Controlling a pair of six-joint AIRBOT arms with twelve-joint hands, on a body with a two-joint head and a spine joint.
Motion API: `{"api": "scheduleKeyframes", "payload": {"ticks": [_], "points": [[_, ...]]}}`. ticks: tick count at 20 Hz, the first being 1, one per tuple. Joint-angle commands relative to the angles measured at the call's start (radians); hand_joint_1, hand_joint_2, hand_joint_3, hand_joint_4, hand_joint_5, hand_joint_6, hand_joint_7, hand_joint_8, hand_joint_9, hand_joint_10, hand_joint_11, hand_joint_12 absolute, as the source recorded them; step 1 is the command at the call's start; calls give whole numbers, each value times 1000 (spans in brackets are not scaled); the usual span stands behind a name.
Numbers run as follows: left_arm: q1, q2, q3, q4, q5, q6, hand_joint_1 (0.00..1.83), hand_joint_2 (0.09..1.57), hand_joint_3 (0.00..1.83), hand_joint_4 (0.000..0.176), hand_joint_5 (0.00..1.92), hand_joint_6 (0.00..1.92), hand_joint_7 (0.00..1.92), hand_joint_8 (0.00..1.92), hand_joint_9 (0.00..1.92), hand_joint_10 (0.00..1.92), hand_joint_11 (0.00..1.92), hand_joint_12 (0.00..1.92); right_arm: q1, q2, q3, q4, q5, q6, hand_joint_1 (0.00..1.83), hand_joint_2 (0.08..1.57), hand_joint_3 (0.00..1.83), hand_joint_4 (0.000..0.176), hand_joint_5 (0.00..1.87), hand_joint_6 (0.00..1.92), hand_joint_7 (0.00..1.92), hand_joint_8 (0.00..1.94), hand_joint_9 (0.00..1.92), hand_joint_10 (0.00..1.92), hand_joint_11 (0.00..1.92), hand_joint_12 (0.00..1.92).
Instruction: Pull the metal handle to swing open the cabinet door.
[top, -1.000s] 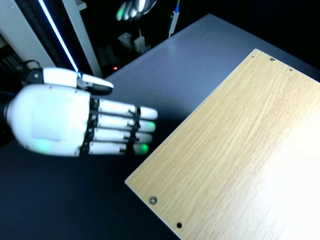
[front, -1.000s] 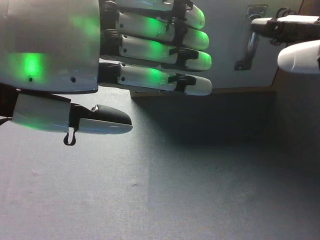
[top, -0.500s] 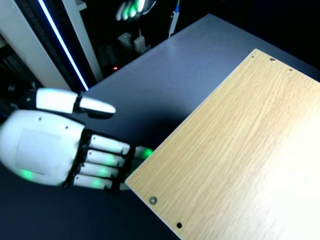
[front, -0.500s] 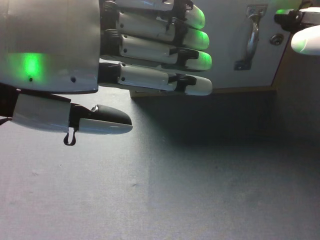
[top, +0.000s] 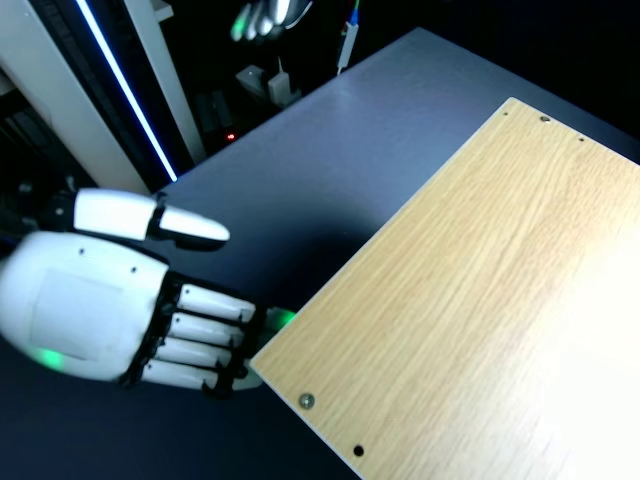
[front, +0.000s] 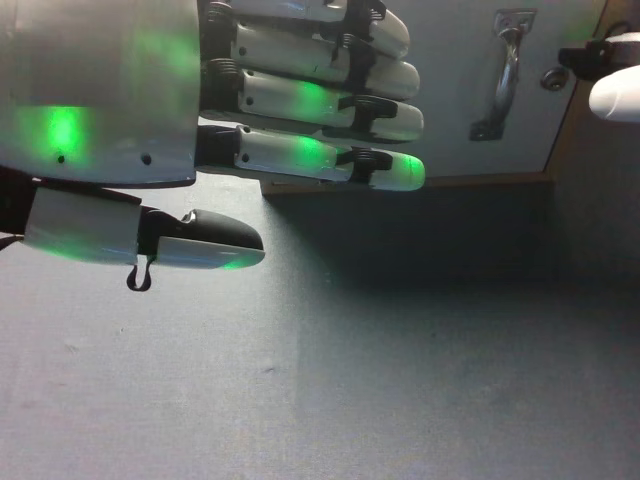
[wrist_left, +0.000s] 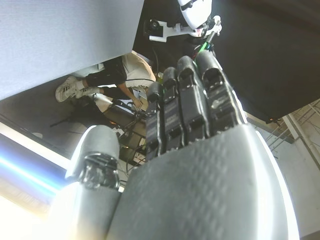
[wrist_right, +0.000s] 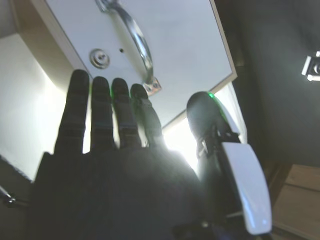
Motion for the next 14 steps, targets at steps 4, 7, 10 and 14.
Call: {"api": "scheduleKeyframes", "payload": {"ticks": [4,7,10,14], "points": [[-9,6,1,-94,-21,1,0,1571,37,0,253,2,275,2,251,1,0,580,10,12,-1,23,27,7,0,1571,81,0,29,1,52,0,52,1,0,255],[-9,6,1,-94,-21,1,0,1571,46,0,258,3,280,2,255,2,0,584,10,12,-10,37,-13,7,0,1571,71,0,32,3,52,0,51,1,0,261],[-9,6,1,-94,-21,1,0,1571,45,0,242,0,265,0,242,0,0,562,10,12,-23,44,-22,7,0,1571,80,0,27,0,52,0,55,1,0,284],[-9,6,1,-94,-21,1,0,1571,38,0,257,3,280,3,257,4,0,592,13,12,-39,66,-45,7,0,1571,66,0,26,1,52,0,53,0,0,269]]}}
